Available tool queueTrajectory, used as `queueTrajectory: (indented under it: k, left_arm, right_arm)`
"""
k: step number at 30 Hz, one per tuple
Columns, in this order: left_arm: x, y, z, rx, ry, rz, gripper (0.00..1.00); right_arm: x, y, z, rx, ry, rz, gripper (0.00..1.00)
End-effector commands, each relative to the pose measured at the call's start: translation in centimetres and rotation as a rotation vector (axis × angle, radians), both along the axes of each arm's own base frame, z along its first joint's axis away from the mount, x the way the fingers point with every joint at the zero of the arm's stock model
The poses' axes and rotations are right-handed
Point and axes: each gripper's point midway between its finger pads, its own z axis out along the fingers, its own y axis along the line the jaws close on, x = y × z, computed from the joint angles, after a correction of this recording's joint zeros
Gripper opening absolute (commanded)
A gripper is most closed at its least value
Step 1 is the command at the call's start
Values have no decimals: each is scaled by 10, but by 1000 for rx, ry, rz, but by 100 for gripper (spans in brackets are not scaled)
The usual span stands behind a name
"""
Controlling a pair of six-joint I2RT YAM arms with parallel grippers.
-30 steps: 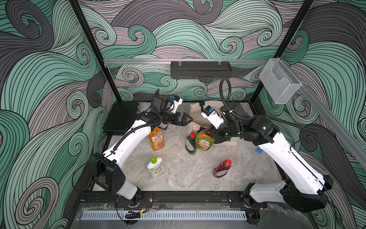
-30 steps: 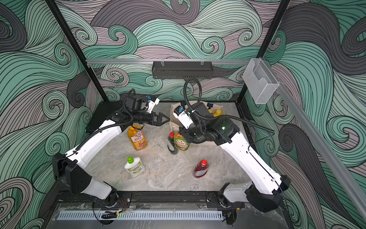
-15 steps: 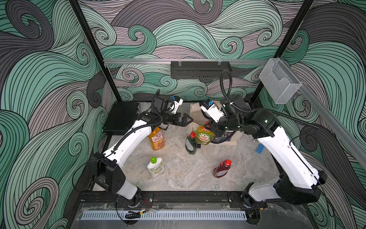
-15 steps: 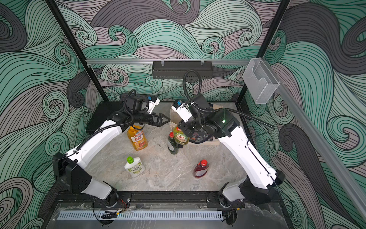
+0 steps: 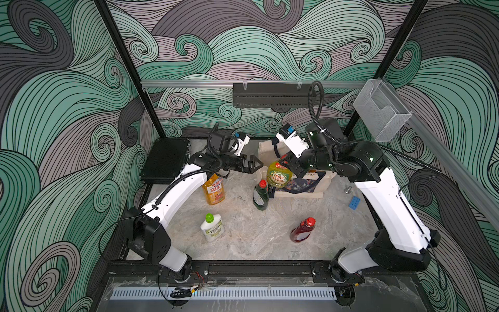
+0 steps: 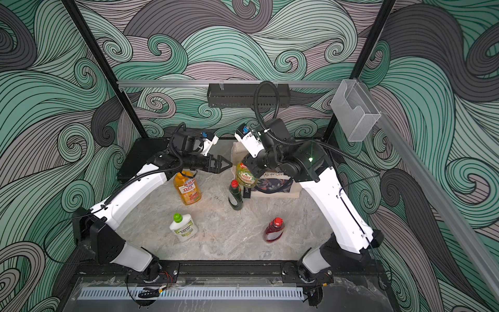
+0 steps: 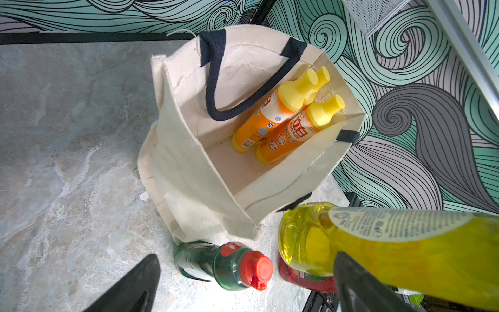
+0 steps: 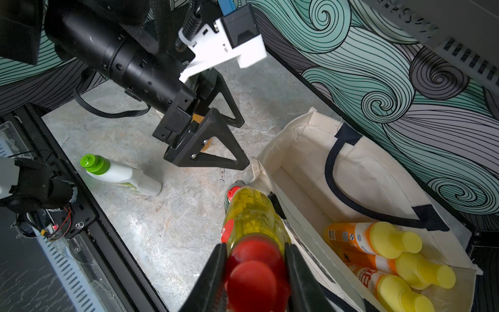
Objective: Pack dish soap into the shopping bag
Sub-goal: Place the bottle of dish soap in the shopping bag.
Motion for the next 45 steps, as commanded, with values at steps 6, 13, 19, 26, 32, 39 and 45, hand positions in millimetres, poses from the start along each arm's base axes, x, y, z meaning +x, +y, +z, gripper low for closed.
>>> queueTrajectory:
  k: [6,13,19,26,32,39,45]
  left_arm:
    - [0,-2,0,2,-4,-7,99]
    - [-2,-6,2,-12,2,-22,99]
    - [-4,-8,1,-11,2,-29,99]
    - [-5,-16,-4,-13,23,-51,99]
    - [-10,-23,5,-34,13,-75,99]
    - [-3,-29,10,-48,15,-71,99]
    - [-1,-32,17,-45,-11,-71,99]
  right_arm:
    - [11,-6,51,78,-162,-28,0]
    - [16,-17,69,84,-198,-55,0]
    - [24,-25,74,87,-210,-82,0]
    - [44,-43,76,84,-217,-145,0]
    - [64,-56,65,52,-201,-196,0]
    - [85,-73,51,29,-194,-268,0]
    - [95,-83,44,50,-201,-296,0]
